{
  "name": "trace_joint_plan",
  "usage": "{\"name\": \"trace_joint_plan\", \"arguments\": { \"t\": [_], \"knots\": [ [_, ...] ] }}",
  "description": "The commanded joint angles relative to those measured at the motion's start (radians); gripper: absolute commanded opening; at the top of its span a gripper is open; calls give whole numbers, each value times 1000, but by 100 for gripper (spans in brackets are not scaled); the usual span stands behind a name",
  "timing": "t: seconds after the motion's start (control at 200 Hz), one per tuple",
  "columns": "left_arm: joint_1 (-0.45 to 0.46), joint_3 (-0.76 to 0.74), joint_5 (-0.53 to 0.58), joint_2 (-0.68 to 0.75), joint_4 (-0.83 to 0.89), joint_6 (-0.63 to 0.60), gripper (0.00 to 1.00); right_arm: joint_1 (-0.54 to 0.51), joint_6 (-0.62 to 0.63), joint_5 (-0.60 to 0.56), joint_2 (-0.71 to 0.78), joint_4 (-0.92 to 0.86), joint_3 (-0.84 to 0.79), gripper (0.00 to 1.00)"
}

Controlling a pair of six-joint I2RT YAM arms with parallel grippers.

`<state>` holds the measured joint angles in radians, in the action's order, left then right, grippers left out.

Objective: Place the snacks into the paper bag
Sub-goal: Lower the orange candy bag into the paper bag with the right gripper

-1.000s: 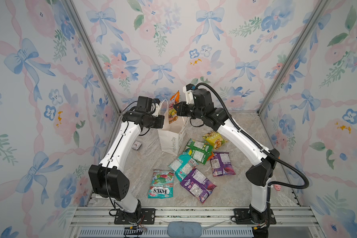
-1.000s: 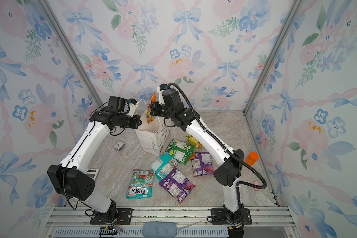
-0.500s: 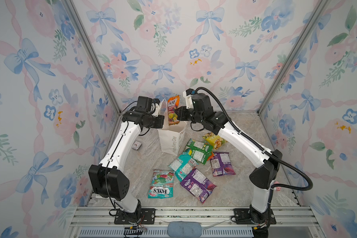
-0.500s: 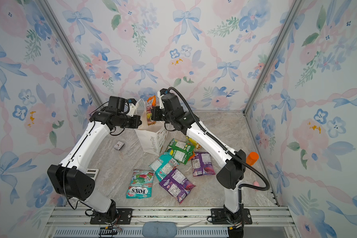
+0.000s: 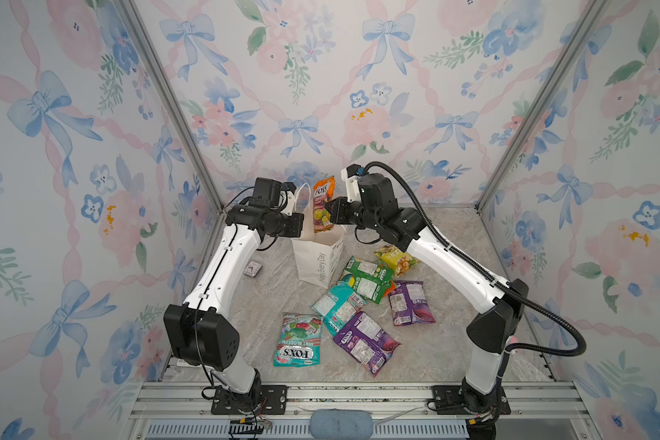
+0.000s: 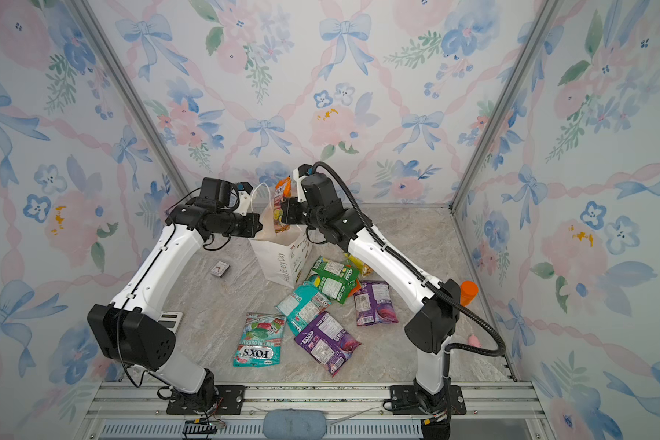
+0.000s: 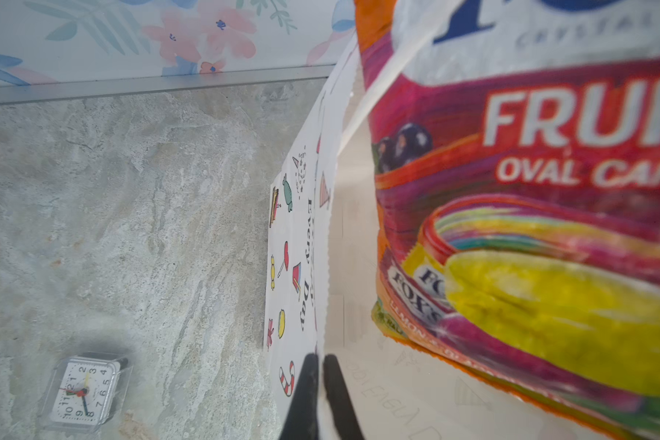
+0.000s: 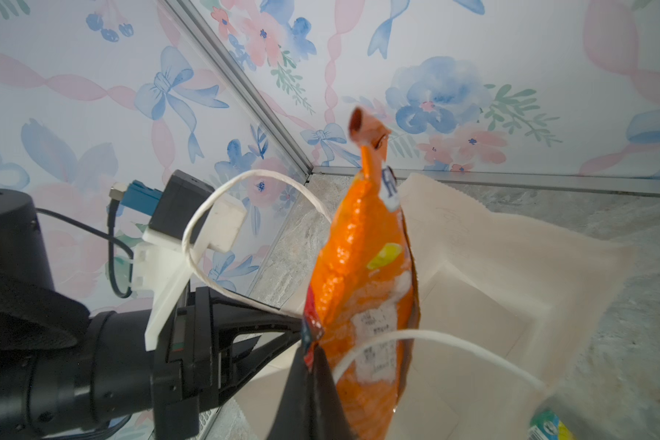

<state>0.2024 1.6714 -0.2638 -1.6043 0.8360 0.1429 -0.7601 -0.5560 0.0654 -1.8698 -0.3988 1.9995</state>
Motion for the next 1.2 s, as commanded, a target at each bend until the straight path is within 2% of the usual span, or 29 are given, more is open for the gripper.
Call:
{"name": "trace_joint_plan", "arguments": {
  "t": [0.0, 0.26, 0.8, 1.195],
  "knots": [
    [-6, -9, -19, 18, -5, 18, 0, 6, 31, -10, 49, 40, 48, 0],
    [-7, -9, -6, 12, -6, 29, 0, 5, 56, -8, 48, 25, 123, 0],
    [-6, -6, -2, 8, -5, 34, 0, 0, -7, 33, 113, 81, -66, 0],
    [-6, -6, -15, 7, -6, 32, 0, 12, -37, 65, 31, 84, -17, 0]
  ]
}}
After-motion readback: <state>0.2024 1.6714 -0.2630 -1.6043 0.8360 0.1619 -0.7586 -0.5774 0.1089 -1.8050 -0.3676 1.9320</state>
